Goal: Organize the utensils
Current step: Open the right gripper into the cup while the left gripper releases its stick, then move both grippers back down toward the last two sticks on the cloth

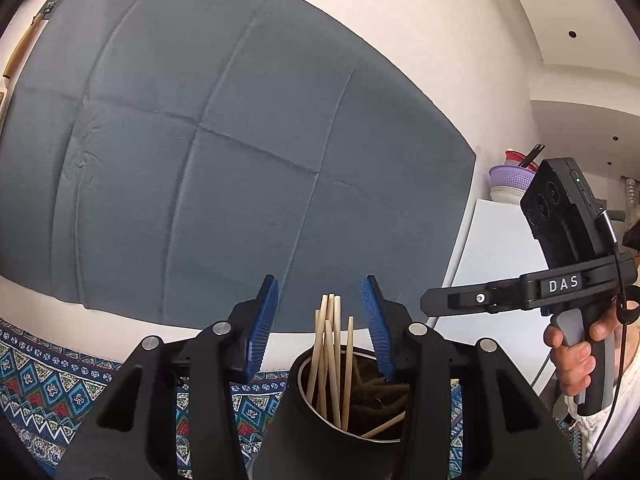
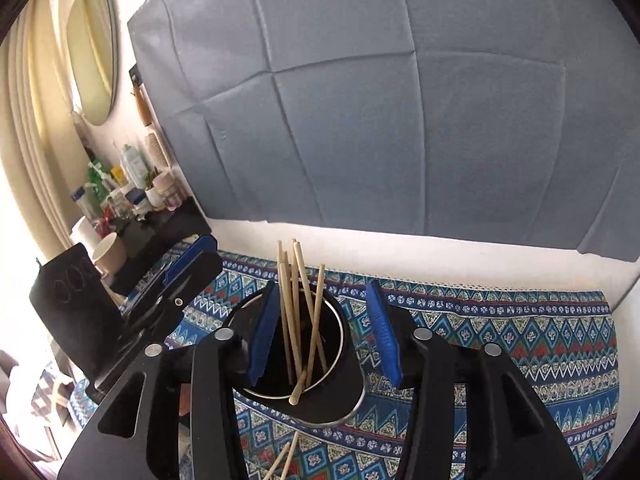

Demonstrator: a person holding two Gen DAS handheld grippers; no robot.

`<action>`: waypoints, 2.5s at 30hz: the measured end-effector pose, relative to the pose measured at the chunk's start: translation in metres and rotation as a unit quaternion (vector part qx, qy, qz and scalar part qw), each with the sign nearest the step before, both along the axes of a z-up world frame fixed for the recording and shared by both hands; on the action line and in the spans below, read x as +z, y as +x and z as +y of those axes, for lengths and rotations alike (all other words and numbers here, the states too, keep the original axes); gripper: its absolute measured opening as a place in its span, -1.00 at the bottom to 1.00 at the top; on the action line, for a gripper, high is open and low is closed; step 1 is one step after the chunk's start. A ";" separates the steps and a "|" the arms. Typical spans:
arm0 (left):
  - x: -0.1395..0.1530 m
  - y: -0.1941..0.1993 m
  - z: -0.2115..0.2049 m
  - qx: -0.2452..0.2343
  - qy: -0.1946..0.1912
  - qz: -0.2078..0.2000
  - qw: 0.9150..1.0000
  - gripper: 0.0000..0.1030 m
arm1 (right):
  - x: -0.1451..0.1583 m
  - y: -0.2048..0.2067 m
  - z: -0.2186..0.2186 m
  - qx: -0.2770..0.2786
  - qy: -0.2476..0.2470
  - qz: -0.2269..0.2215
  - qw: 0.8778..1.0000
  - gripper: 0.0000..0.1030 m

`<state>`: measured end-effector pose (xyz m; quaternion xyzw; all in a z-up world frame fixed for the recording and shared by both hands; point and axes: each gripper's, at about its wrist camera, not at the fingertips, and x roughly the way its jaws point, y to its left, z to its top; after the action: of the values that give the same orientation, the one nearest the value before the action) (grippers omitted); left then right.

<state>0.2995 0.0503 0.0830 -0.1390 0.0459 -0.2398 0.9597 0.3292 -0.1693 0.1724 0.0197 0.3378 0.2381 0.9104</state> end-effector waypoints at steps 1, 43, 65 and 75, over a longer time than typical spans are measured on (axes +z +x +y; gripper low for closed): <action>0.000 0.001 -0.001 -0.001 0.002 0.004 1.000 0.02 | 0.001 -0.004 -0.004 -0.006 0.005 -0.008 1.000 0.12; -0.048 -0.096 -0.012 0.072 0.233 0.270 0.932 0.89 | -0.107 -0.119 -0.021 -0.011 -0.082 0.086 0.993 0.72; -0.121 -0.074 -0.064 0.028 0.282 0.414 0.865 0.88 | -0.195 -0.151 0.029 0.061 -0.185 0.161 0.968 0.72; -0.134 -0.068 -0.077 0.020 0.279 0.429 0.859 0.88 | -0.207 -0.150 0.037 0.065 -0.196 0.156 0.966 0.72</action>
<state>0.2312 -0.0269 -0.0514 0.0445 0.5150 -0.1149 0.8483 0.1792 -0.1325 -0.0344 -0.1442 0.5162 0.2195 0.8152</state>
